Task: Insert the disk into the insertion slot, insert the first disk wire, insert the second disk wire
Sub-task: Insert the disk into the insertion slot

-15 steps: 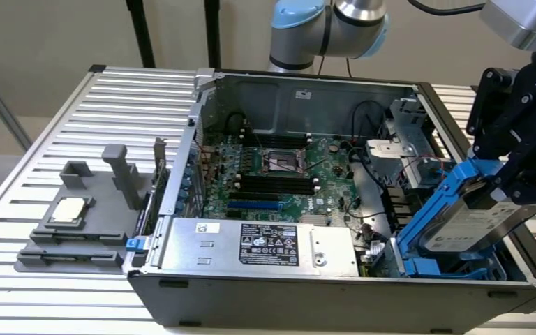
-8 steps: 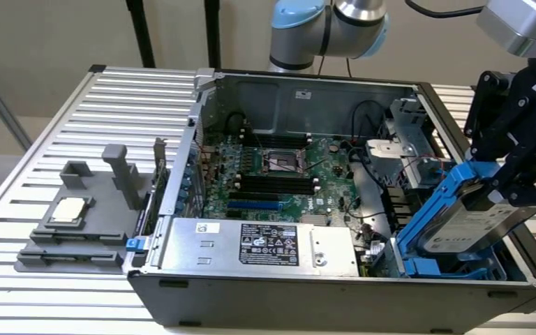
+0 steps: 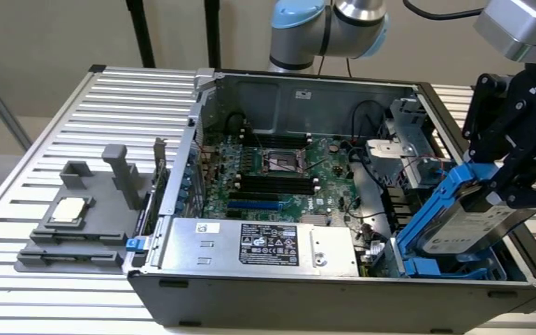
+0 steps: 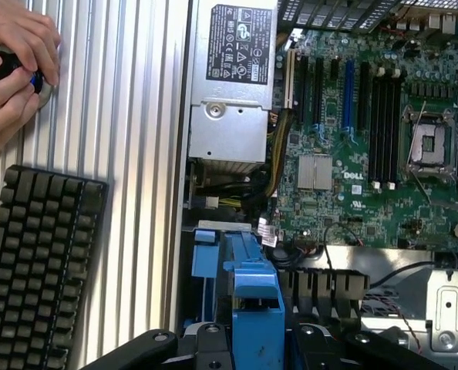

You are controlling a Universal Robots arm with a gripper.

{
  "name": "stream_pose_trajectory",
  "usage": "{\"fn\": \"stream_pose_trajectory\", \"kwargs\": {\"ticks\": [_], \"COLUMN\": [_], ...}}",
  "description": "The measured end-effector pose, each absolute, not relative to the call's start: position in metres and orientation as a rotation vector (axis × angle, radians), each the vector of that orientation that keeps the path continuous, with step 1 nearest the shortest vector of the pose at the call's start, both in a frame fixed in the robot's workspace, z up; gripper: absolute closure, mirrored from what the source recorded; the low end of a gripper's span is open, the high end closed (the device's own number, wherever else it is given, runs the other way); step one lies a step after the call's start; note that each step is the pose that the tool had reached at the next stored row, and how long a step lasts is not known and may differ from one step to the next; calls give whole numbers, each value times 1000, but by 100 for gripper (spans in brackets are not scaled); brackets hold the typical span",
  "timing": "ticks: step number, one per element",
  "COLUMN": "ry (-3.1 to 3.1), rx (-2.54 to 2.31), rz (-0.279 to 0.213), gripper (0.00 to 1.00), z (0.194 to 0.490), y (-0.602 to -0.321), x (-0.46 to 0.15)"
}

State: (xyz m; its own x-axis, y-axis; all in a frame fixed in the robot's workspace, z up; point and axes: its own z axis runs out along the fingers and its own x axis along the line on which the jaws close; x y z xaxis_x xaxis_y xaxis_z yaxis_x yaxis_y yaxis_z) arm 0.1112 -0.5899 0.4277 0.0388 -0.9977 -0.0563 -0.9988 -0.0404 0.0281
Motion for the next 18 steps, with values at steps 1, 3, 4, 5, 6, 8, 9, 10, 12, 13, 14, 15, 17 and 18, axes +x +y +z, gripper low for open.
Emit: {"fn": "stream_pose_trajectory", "kwargs": {"ticks": [1, 3, 4, 5, 6, 8, 9, 10, 12, 13, 14, 15, 17, 18], "ry": [2161, 2159, 2158, 2156, 2155, 2153, 2152, 2152, 2151, 2152, 2153, 2153, 2155, 2156], "rx": [-2251, -2253, -2255, -2256, -2257, -2258, -2259, -2259, -2259, -2260, -2259, -2259, -2257, -2256], "rz": [94, 95, 95, 95, 95, 96, 96, 96, 97, 98, 98, 98, 98, 98], "gripper": [68, 66, 66, 66, 60, 60, 60, 60, 60, 60, 60, 60, 60, 60], "z": [427, 427, 426, 426, 426, 426, 426, 426, 425, 425, 425, 425, 425, 425], "y": [-590, -590, -590, -590, -590, -590, -590, -590, -590, -590, -590, -590, -590, -590], "x": [111, 111, 111, 111, 111, 111, 111, 111, 111, 112, 112, 112, 112, 112]}}
